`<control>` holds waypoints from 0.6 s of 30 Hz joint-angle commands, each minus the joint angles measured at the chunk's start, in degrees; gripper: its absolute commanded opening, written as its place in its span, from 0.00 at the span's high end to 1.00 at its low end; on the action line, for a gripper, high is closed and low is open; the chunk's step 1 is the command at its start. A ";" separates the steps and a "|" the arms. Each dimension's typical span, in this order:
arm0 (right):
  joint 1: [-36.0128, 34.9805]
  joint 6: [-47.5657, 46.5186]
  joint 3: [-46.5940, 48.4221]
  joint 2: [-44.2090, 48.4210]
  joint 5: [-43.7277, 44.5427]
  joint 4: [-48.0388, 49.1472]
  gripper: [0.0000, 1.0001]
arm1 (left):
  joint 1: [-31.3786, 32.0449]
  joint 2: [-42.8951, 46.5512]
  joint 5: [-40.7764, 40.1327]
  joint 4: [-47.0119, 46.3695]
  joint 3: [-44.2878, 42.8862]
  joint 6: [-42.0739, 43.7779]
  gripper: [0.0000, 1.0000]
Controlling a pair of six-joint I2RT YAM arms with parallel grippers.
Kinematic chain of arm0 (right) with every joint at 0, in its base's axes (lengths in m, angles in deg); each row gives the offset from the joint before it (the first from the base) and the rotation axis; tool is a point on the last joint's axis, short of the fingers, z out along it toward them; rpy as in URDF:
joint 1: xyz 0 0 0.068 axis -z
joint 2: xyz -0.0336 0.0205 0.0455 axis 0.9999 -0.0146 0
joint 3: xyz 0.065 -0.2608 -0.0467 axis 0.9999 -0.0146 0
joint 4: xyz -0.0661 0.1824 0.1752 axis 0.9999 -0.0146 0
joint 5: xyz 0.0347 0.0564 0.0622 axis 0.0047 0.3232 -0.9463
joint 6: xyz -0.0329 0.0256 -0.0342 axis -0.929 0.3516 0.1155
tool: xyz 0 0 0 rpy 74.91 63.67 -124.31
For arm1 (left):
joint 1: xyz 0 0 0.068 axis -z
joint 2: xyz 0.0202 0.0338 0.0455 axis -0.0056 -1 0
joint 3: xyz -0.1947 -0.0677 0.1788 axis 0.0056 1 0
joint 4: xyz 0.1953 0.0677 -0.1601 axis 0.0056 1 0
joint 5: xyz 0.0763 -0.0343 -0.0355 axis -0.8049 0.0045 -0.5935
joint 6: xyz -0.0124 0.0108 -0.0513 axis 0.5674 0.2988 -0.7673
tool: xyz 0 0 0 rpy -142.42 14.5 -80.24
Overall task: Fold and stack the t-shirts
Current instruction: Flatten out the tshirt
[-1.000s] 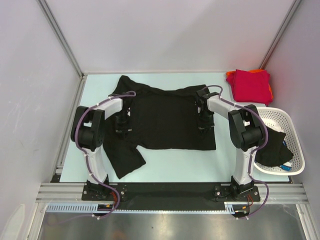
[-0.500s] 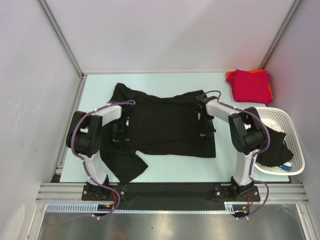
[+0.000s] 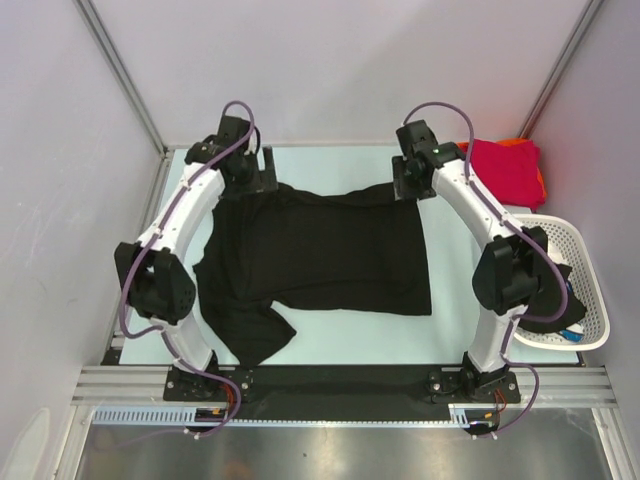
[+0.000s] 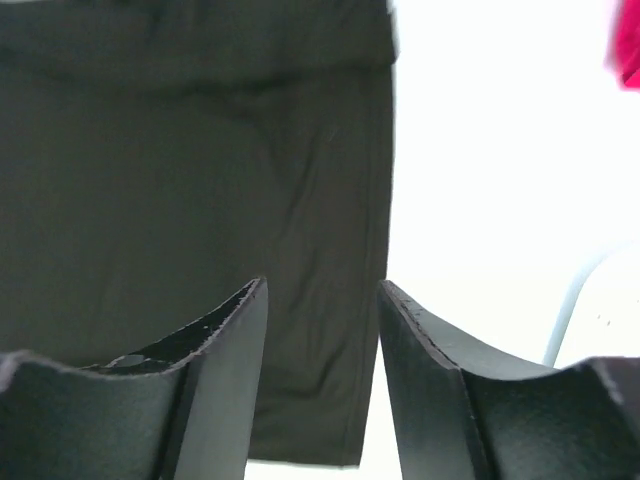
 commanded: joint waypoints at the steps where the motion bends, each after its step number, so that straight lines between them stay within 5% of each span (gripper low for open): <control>1: 3.72 -2.04 5.37 -8.98 2.00 1.66 0.46 | -1.75 -12.01 0.98 -2.19 -14.11 -0.56 0.00; 6: 6.80 -2.48 13.79 -17.50 1.57 3.25 0.45 | -4.82 -27.84 1.93 2.59 -37.51 -1.24 0.00; 18: 9.17 -1.34 18.92 -25.07 -1.85 5.36 0.46 | -12.82 -31.55 4.93 -1.02 -39.47 -3.19 0.00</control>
